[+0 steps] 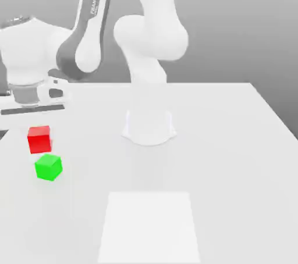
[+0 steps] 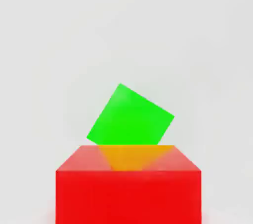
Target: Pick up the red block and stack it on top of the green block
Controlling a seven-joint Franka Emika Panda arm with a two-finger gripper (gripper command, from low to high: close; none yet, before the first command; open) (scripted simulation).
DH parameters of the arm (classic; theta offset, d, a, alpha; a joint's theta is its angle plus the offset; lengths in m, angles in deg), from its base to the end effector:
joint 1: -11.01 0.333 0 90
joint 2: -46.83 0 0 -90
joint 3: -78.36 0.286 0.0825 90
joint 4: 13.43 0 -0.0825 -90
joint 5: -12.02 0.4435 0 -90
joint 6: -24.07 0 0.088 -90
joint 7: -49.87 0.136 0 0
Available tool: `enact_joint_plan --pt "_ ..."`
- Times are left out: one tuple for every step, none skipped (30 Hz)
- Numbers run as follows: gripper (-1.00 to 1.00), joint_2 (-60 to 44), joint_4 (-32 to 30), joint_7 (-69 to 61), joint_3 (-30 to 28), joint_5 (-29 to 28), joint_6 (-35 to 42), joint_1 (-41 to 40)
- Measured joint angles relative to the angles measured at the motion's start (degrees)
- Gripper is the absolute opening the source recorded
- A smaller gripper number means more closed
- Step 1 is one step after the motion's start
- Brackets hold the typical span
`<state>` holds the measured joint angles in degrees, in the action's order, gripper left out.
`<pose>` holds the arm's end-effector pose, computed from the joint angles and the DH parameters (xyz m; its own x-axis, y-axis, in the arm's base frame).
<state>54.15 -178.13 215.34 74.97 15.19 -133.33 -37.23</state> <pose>0.2361 -0.2978 0.1135 -0.7660 0.6428 -0.0064 0.6425 0.7658 0.0281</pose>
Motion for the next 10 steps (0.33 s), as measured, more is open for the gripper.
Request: enact_joint_plan --pt "-1.0 -0.96 -0.11 -0.36 -0.15 0.99 -1.05 0.16" --pt "-1.0 -2.02 -0.14 -0.77 -0.25 1.8 -2.09 0.36" --pt "-1.0 -3.12 -0.12 -1.12 -0.4 2.41 -3.1 0.61" --pt "-1.0 -4.25 -0.09 -1.38 -0.4 2.84 -4.18 0.72" --pt "-1.0 -5.37 -0.05 -1.48 -0.37 3.02 -5.25 0.72" --pt "-1.0 -6.49 -0.02 -1.39 -0.34 2.91 -6.33 0.68" --pt "-1.0 -7.59 0.02 -1.06 -0.59 2.44 -7.42 0.86" --pt "-1.0 -8.66 0.05 -0.45 -0.78 1.57 -8.51 0.87" --pt "-1.0 -9.73 0.08 0.02 -3.26 0.87 -9.6 2.99" --pt "1.0 -10.38 0.11 0.26 -4.73 0.53 -10.24 4.4"
